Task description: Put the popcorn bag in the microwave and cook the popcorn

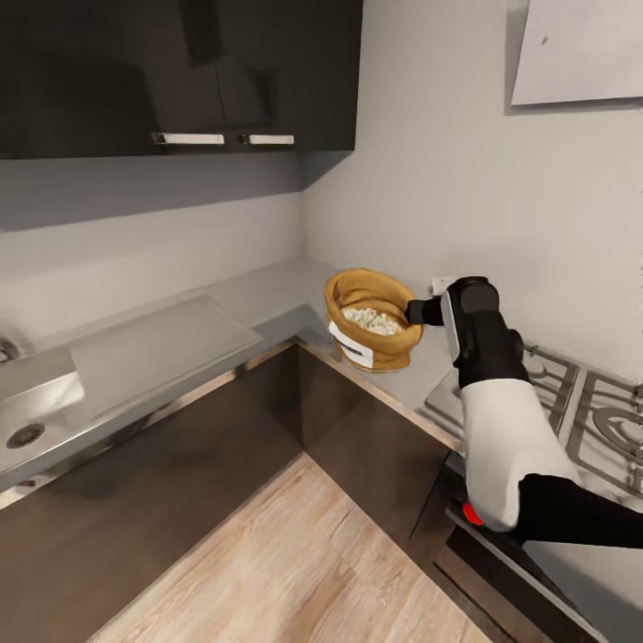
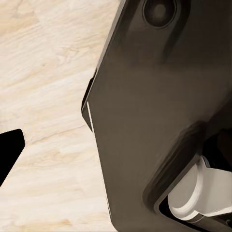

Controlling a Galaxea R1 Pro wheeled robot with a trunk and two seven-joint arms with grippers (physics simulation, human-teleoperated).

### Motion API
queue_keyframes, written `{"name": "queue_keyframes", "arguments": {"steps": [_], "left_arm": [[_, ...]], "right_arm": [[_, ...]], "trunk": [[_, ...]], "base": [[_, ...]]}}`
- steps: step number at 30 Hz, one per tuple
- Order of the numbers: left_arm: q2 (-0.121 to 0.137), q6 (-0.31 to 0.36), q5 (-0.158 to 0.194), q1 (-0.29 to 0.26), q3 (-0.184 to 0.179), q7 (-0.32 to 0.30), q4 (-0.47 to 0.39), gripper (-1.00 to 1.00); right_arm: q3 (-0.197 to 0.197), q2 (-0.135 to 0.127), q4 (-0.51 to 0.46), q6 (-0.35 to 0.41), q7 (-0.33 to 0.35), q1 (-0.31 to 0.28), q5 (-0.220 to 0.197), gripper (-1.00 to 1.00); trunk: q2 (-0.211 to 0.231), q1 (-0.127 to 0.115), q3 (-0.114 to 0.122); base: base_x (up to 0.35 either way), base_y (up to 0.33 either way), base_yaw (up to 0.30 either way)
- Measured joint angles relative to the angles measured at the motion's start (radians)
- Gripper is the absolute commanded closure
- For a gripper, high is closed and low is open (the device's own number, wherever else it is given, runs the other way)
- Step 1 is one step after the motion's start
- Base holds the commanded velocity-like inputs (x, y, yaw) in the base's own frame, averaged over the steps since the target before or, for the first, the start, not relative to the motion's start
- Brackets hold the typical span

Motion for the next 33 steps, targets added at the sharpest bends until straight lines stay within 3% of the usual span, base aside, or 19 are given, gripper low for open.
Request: {"name": "queue_keyframes", "arguments": {"steps": [12,20,26,29,33], "left_arm": [[0.0,0.002,-0.003,0.0,0.0,-0.001,0.0,-1.0],[-0.001,0.006,-0.004,0.0,-0.001,-0.001,0.0,-1.0],[0.0,0.005,-0.005,0.0,-0.003,-0.001,0.0,-1.0],[0.0,0.004,-0.005,0.0,-0.004,-0.002,0.0,-1.0],[0.0,0.003,-0.005,0.0,-0.004,-0.003,0.0,-1.0]], "right_arm": [[-0.001,0.003,-0.008,0.0,0.003,0.0,-0.017,1.0],[-0.003,0.003,0.101,0.0,0.004,0.0,-0.015,1.0],[-0.004,0.005,0.256,0.0,0.004,0.0,-0.017,1.0],[-0.003,0.003,0.415,0.0,0.004,0.0,-0.014,1.0],[-0.004,-0.008,0.5,0.0,0.008,0.0,-0.016,1.0]], "trunk": [[0.0,0.0,0.0],[0.0,0.0,0.0],[0.0,0.0,0.0],[0.0,0.0,0.0],[0.0,0.0,0.0]], "base": [[-0.318,0.184,0.0],[-0.308,0.186,0.0],[-0.296,0.144,0.0],[-0.214,0.007,0.0],[-0.063,0.0,0.0]]}}
